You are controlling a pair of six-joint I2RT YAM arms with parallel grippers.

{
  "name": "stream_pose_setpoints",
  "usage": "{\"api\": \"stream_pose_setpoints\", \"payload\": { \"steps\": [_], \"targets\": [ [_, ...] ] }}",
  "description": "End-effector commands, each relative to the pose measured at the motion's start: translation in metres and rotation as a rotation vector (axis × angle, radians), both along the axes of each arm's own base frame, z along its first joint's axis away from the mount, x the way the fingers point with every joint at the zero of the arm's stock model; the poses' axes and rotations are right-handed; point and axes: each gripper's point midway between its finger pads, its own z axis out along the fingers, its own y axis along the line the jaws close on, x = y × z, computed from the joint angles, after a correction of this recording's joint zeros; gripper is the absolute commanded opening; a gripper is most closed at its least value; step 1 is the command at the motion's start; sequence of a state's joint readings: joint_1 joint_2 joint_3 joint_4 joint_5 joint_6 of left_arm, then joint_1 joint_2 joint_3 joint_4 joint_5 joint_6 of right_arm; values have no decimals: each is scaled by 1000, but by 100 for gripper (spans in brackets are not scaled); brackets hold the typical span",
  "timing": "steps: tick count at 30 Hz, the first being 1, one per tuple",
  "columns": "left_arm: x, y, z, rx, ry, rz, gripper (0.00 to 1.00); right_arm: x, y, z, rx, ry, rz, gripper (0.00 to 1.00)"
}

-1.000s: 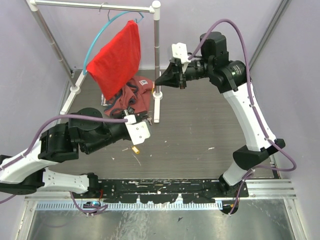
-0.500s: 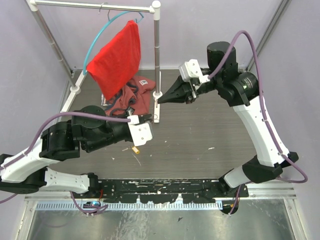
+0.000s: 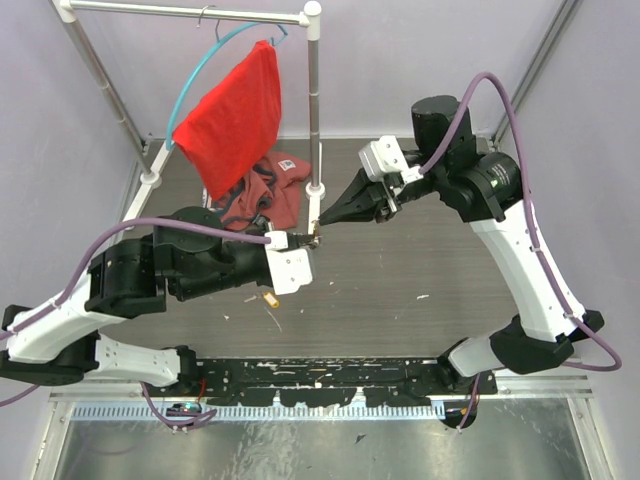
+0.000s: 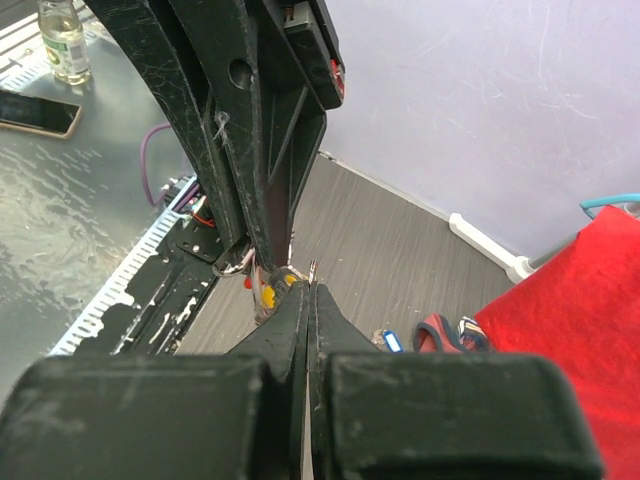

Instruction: Put the keys on the keyring

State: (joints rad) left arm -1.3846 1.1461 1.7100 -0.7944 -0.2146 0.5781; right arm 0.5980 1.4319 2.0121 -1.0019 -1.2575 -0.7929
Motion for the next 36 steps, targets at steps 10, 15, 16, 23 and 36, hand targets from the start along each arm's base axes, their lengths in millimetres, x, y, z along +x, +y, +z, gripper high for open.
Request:
{"api": "stream_pose_setpoints", "payload": {
  "steps": [10,15,16,23,36],
  "targets": [
    [-5,0,15,-25,6,-26,0,-34,-13,12,41,-46,62,1],
    [-7,0,10,4,20,-39,0,-37,-14,12,41,-43,67,1],
    [-8,0,10,4,22,-42,0,-37,-14,11,39,-42,67,1],
    [-10,-1,15,-10,22,-57,0,-38,-14,9,28,-35,63,1],
    [-12,-4,18,-20,21,-71,0,-43,-12,5,17,-27,83,1]
  ]
}}
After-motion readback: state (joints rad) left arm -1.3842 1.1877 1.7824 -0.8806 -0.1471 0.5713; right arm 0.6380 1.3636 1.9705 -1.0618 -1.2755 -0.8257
